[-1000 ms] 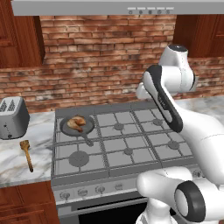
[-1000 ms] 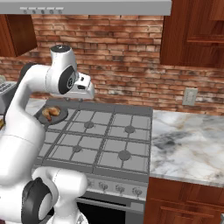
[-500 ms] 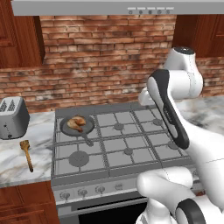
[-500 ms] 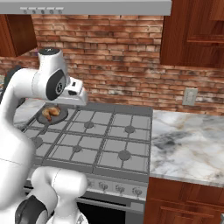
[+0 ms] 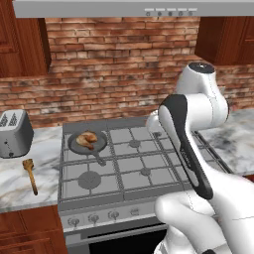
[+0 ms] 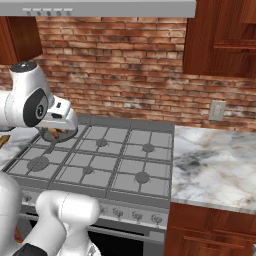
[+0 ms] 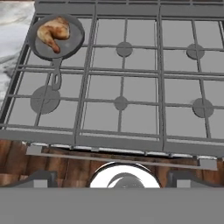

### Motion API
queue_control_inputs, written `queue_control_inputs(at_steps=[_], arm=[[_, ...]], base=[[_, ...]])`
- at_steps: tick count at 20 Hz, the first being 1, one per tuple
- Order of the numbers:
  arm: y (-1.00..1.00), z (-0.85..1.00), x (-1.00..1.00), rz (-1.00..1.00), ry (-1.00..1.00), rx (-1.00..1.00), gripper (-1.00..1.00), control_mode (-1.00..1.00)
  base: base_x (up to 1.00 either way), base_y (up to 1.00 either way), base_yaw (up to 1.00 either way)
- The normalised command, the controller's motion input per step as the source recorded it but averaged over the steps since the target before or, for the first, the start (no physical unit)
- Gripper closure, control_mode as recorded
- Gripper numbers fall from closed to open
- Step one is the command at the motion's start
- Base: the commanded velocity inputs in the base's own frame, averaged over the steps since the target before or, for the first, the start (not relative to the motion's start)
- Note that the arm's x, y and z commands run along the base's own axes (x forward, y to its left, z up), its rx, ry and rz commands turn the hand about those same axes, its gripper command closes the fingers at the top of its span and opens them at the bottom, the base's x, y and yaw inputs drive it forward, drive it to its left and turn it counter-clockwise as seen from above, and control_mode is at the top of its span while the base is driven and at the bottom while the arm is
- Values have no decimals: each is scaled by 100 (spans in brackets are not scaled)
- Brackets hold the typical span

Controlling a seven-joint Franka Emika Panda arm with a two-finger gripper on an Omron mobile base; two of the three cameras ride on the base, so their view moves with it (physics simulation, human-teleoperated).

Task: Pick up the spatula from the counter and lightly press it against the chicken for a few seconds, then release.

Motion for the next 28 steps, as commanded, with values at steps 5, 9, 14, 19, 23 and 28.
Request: queue_control_inputs(at_steps=[5,9,14,19,23,28], arm=[[42,-1,-11,0,-2,-3,-100,-100],[56,-13,-16,0,0,0,-100,-100],[74,-22,-15,0,0,0,-100,-100],[70,-19,-13,0,0,2,-100,-100],[59,-7,-5,4,0,7,-100,-100],[46,0,1,11,0,9,-100,-100]], base=[[0,0,0],[0,0,0],[0,0,0],[0,0,0],[0,0,0],[0,0,0]])
